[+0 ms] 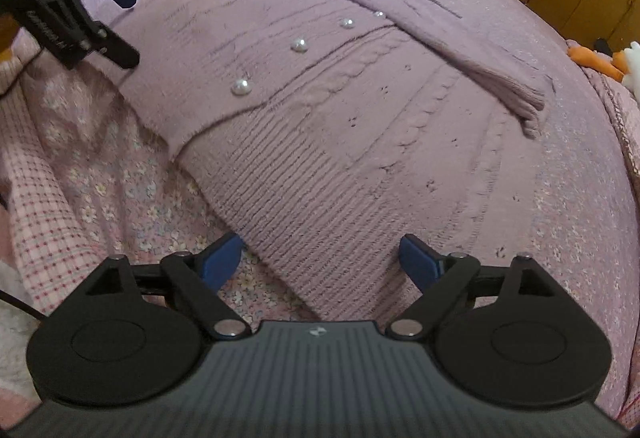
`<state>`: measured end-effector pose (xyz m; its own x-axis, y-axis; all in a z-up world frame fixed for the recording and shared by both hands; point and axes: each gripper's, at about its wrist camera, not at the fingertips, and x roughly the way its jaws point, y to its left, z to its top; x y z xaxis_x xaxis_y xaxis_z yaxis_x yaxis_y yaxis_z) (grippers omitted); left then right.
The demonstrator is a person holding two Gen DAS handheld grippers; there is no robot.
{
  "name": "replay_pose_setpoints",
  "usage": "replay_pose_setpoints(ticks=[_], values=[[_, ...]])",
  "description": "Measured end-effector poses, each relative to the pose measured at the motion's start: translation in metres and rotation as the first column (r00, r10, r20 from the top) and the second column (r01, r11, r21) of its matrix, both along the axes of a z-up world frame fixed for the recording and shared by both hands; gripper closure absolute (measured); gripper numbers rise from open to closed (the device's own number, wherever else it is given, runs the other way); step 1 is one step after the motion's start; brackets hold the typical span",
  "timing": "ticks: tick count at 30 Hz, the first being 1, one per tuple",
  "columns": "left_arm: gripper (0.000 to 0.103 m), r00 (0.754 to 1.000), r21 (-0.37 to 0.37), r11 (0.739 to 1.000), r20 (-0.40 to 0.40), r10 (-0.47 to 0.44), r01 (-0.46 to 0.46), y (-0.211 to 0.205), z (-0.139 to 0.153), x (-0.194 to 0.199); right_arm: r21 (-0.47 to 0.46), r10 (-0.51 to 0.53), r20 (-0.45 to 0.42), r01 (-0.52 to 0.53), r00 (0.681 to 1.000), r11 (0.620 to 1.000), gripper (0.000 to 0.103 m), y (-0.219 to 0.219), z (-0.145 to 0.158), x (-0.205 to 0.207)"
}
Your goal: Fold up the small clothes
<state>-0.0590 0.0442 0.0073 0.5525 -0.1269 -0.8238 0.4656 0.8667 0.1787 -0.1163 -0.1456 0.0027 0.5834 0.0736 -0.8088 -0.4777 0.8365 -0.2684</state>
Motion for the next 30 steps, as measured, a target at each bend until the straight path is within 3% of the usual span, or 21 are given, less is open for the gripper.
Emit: replay_pose_setpoints(ticks=[5,11,19,23,30], values=[[0.023,0.997,0.003,0.997,-0.019,-0.077,0.077,-0.02,-0.012,-0.006,-0.025,-0.018,0.058,0.019,0.998,1.0,0.011,0.004,-0.009,0.003],[0.02,0.992,0.063,0.991,0.011,-0.122,0.121,-0.038,-0.019,-0.012,0.124,-0.118,0.142,0.101,0.983,0.987,0.011,-0.01,-0.004,0.011],[0.02,0.988,0.0,0.988,-0.003,-0.154,0.154,-0.052,-0.009,-0.01,0.251,-0.248,0.176,0.2,0.953,0.947,0.011,-0.02,0.005,0.035],[0.02,0.986,0.051,0.984,-0.013,-0.169,0.169,-0.064,-0.016,-0.009,0.319,-0.303,0.16,0.242,0.939,0.916,0.011,-0.029,0.013,0.043],[0.015,0.986,0.148,0.975,0.014,-0.169,0.165,-0.074,-0.027,-0.006,0.351,-0.327,0.158,0.257,0.932,0.901,0.011,-0.035,0.018,0.049]])
